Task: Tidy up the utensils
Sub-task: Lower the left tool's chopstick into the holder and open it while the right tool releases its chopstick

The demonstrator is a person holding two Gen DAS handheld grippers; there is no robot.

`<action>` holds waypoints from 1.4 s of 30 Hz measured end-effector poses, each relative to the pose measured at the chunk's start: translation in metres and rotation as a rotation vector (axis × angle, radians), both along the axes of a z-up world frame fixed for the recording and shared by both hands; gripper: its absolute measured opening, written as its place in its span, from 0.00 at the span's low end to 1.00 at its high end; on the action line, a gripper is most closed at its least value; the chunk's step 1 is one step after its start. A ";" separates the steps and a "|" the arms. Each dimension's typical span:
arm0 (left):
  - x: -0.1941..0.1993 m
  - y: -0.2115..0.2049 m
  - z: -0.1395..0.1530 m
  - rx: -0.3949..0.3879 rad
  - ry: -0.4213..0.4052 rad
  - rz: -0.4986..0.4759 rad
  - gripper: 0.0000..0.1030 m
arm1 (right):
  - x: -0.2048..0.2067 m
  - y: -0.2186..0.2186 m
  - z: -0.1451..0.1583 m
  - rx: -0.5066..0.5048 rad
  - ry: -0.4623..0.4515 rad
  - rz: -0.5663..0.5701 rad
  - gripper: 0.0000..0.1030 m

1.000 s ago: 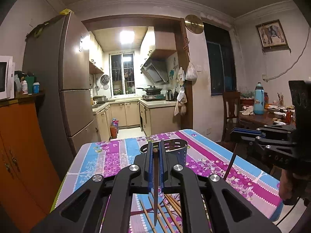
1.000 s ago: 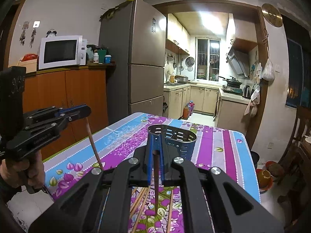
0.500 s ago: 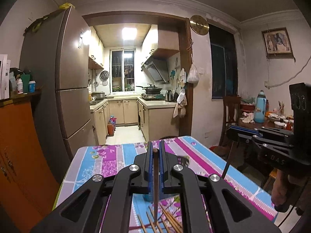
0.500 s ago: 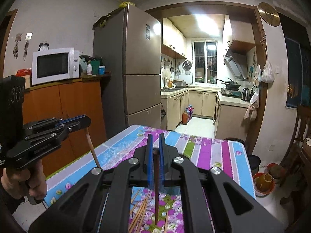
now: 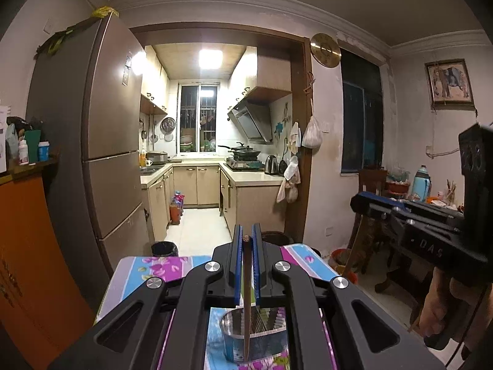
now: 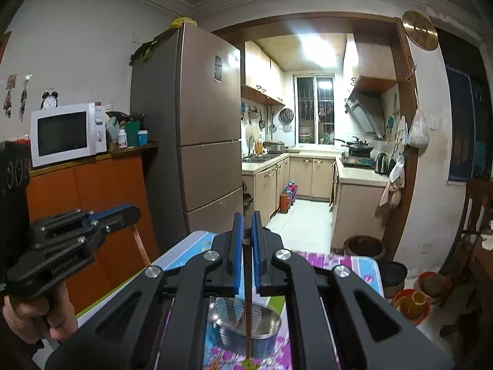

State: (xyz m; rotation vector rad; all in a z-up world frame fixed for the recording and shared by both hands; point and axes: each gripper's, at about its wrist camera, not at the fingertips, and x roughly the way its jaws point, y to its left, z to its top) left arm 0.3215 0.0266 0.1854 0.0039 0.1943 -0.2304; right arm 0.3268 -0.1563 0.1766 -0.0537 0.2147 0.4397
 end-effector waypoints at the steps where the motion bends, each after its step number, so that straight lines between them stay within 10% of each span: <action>1: 0.006 0.001 0.003 -0.002 0.000 0.005 0.07 | 0.004 0.000 0.003 -0.002 -0.005 -0.002 0.04; 9: 0.051 0.013 0.018 -0.044 -0.007 0.035 0.07 | 0.045 0.000 0.022 0.003 -0.019 -0.014 0.04; 42: 0.133 0.004 -0.065 -0.012 0.157 0.042 0.07 | 0.116 0.009 -0.063 0.007 0.180 -0.014 0.05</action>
